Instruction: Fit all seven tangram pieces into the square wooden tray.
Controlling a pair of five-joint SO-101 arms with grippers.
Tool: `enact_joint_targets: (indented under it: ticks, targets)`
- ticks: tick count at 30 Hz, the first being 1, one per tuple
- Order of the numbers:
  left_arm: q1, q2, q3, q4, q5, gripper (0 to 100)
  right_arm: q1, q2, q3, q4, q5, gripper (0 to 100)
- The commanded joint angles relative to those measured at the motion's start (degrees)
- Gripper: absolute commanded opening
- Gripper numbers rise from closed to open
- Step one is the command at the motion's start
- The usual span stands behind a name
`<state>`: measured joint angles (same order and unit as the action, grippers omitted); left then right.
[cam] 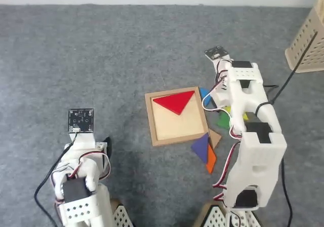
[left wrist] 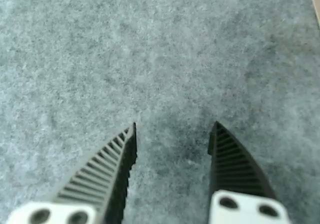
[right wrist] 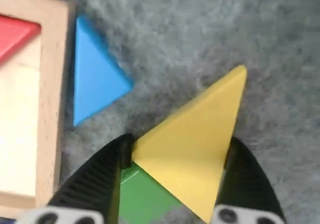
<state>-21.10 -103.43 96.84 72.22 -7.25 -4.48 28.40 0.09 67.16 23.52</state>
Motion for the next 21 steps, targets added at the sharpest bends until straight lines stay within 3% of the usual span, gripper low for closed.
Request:
enact_joint_targets:
  ticks: [1, 15, 21]
  targets:
    - [-0.3, -0.9, -0.2, 0.2, 0.5, 23, -0.1, -4.0, -0.7, 0.4, -3.1, 10.1]
    - [-0.3, -0.9, -0.2, 0.2, 0.5, 23, -0.6, -27.2, 17.8, -8.8, -5.5, 6.5]
    - [-0.3, -0.9, -0.2, 0.2, 0.5, 23, -7.8, -32.7, 17.8, -5.5, -4.1, 6.5]
